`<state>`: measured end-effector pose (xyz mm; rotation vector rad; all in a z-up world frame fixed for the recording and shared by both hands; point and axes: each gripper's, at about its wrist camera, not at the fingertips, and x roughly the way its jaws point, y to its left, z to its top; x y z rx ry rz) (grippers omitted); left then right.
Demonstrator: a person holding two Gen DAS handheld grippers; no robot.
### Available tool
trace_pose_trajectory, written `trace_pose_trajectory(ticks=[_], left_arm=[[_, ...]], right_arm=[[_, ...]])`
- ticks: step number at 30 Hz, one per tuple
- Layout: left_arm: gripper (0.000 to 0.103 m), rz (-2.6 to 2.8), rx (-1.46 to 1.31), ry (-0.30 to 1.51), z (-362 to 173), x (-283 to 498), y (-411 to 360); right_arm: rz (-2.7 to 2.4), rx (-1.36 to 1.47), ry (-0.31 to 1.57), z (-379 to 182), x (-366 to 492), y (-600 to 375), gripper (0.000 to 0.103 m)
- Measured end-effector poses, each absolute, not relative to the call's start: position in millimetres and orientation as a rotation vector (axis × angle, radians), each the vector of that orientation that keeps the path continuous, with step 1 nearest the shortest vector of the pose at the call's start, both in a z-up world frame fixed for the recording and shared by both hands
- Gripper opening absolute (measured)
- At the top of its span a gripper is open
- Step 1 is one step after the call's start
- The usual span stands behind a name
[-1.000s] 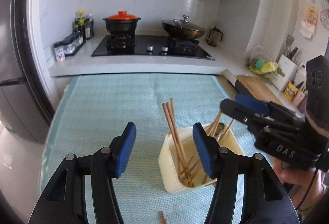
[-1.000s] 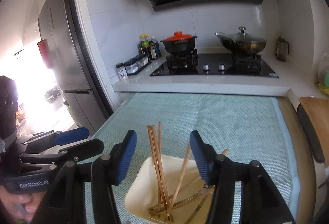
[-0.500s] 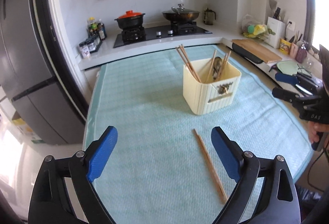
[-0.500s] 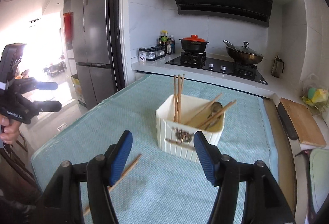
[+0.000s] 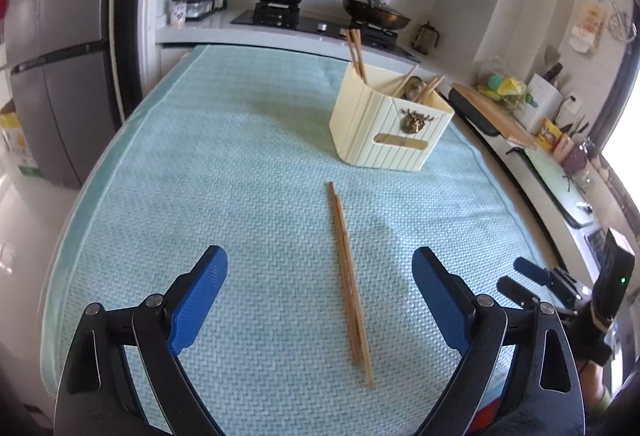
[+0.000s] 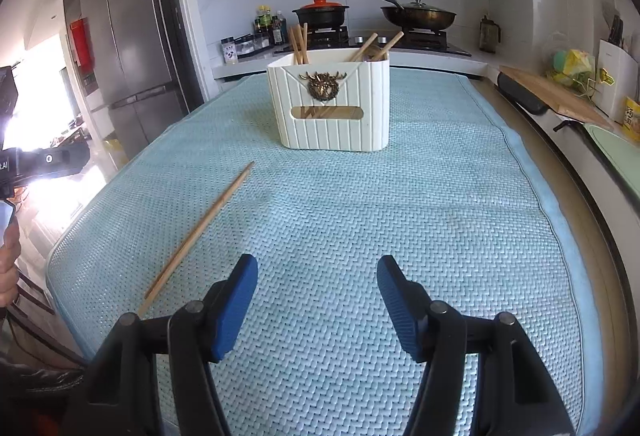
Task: Organize utensils
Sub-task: 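Move both open grippers back toward the last two chopsticks on the towel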
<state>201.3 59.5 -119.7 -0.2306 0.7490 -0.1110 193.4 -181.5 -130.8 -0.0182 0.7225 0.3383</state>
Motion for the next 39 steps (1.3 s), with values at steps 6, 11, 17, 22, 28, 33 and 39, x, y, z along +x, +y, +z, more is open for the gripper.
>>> trace_pose_trajectory(ticks=[6,11,17,22,28,33,39], left_arm=[[0.094,-0.071,-0.243,0.787,-137,200,64],[0.094,-0.067,-0.224,0.825,-153,204,64],[0.094,-0.034,-0.135,0.868,-171,216,55],[0.094,-0.011,-0.211,0.871,-175,213,77],[0.094,0.037,-0.261,0.866,-178,200,100],[0.094,0.068,-0.271,0.851,-176,188,110],[0.094,0.091,-0.287,0.854,-182,184,119]], right_arm=[[0.300,0.035,0.716,-132,193,-189,0.063],[0.306,0.060,0.774,-145,203,-184,0.063],[0.359,0.068,0.824,-152,211,-167,0.063],[0.473,0.059,0.875,-156,219,-131,0.047],[0.578,0.074,0.929,-165,258,-79,0.041],[0.492,0.051,0.955,-175,290,-55,0.041],[0.472,-0.084,0.953,-180,288,-25,0.041]])
